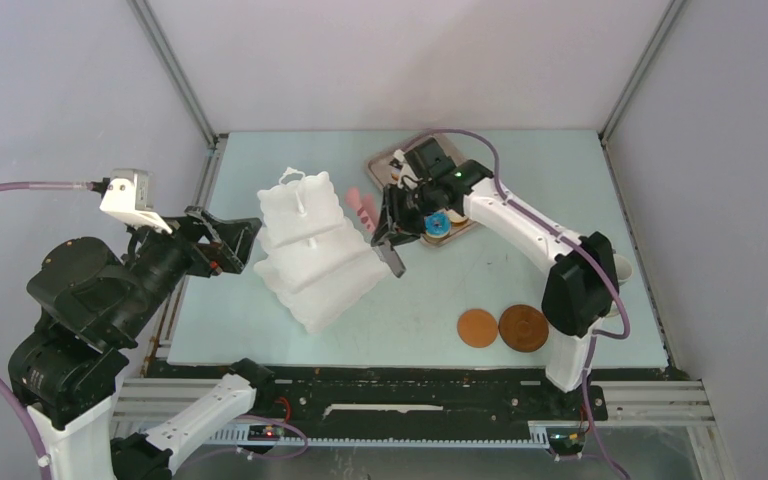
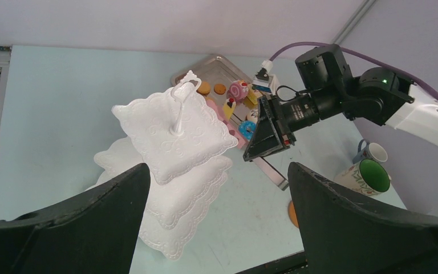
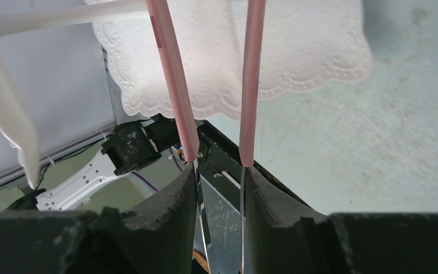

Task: Serve the afternoon tea

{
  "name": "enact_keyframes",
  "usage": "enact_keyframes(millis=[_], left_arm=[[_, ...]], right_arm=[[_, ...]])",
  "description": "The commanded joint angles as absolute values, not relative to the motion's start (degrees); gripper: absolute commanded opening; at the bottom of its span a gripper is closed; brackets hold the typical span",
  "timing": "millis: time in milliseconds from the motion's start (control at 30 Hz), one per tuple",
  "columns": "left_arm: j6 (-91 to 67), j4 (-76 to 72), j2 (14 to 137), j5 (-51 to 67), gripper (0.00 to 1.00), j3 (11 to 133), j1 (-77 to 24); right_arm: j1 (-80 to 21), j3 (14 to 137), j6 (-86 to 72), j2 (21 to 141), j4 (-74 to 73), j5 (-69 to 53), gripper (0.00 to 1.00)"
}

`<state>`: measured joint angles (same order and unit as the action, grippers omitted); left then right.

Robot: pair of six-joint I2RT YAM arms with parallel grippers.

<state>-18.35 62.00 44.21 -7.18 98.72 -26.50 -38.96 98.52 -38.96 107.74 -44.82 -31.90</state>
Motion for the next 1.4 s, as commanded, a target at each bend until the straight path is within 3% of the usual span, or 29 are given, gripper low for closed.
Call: enact_keyframes(millis=[0,367,667,1367], left_arm=[[-17.2,61.4,45.0,-6.5,0.98,99.2,-26.8],[-19.8,61.0,46.5,-7.6,0.98,100.3,-26.8],[-23.0,59.8,48.1,-7.9,0.98,100.4,-26.8],[-20.7,59.5,51.4,-7.5,0.97,100.8,-26.8]], right_arm=[[-35.0,94.7,-39.0,100.7,-43.6,-31.5,0.36],[-16.3,82.9,-29.5,91.1,-49.3,-34.3,0.35],[-2.7,77.5,-21.6,95.1,-51.3,-43.3,0.37],[2.5,75.7,-18.3,109.1,-44.8,-51.0,0.38]])
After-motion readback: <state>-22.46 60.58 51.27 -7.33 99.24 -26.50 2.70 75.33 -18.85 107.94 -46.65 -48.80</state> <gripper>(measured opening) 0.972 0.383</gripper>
